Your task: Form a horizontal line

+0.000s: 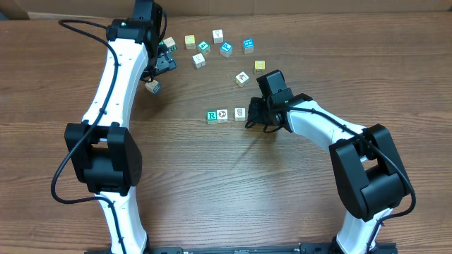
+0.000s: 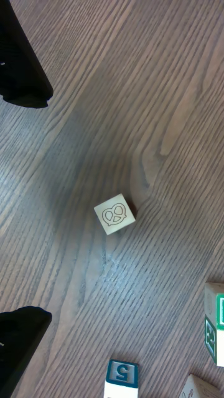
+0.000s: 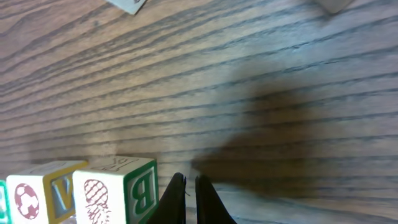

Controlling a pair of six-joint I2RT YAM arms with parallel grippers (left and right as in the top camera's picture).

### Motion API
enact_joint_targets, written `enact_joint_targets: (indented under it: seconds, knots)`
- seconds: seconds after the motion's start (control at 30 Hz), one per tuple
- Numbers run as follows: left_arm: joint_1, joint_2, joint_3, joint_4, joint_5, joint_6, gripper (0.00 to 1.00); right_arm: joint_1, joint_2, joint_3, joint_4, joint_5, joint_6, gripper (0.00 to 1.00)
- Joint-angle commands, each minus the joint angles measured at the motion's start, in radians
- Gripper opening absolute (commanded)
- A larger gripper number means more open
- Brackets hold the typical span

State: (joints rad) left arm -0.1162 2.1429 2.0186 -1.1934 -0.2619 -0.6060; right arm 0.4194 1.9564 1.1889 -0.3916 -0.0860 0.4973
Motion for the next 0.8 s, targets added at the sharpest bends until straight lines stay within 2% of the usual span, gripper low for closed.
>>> enact_joint_targets:
  seconds: [0.0, 0.53, 0.77]
  knots:
    - [-0.001, -0.023, 0.019, -0.002, 0.004, 0.008, 1.0, 0.003, 0.004, -0.005, 0.006, -0.028, 0.004, 0.04]
    - [-0.001, -0.023, 0.019, -0.002, 0.004, 0.008, 0.99, 0.004, 0.023, -0.005, 0.054, -0.029, -0.004, 0.04]
    - [-0.001, -0.023, 0.019, -0.002, 0.004, 0.008, 1.0, 0.004, 0.05, -0.005, 0.08, -0.099, -0.038, 0.04]
